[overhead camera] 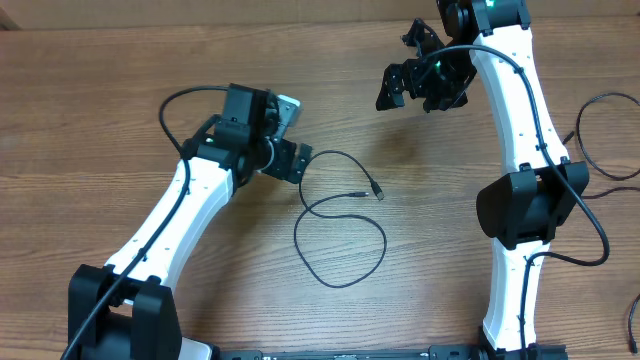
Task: Untangle cables
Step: 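Bring the right gripper back from the right toward the remaining cable, then lower the right gripper onto the remaining black cable and grasp it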
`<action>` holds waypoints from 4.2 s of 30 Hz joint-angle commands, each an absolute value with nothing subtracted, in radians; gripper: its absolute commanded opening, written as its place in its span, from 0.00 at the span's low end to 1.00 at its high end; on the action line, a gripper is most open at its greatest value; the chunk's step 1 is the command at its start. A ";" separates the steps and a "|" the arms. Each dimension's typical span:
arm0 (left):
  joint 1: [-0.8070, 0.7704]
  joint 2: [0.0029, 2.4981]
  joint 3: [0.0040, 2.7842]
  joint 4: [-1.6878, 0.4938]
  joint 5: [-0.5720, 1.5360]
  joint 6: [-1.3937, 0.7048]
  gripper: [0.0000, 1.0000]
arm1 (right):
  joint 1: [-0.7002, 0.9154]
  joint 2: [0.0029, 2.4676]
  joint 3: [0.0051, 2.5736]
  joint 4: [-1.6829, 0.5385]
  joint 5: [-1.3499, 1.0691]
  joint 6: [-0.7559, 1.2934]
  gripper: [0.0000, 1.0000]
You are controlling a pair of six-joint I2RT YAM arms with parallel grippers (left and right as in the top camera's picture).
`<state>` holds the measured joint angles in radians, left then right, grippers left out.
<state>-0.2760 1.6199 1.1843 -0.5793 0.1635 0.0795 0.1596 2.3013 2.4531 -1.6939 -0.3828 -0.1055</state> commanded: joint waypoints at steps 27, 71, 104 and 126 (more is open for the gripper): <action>-0.111 1.615 1.194 -0.643 0.200 0.161 1.00 | 0.390 2.291 2.371 -1.695 -0.063 -0.083 0.96; -0.111 1.615 1.194 -0.643 0.200 0.161 1.00 | 0.504 1.840 1.621 -1.352 -0.099 -0.194 0.91; -0.112 1.615 1.194 -0.643 0.200 0.161 0.99 | 0.505 1.842 1.206 -0.699 -0.369 -0.821 1.00; -0.112 1.615 1.194 -0.643 0.200 0.161 0.99 | 0.505 1.848 1.099 -0.472 -0.406 -0.821 1.00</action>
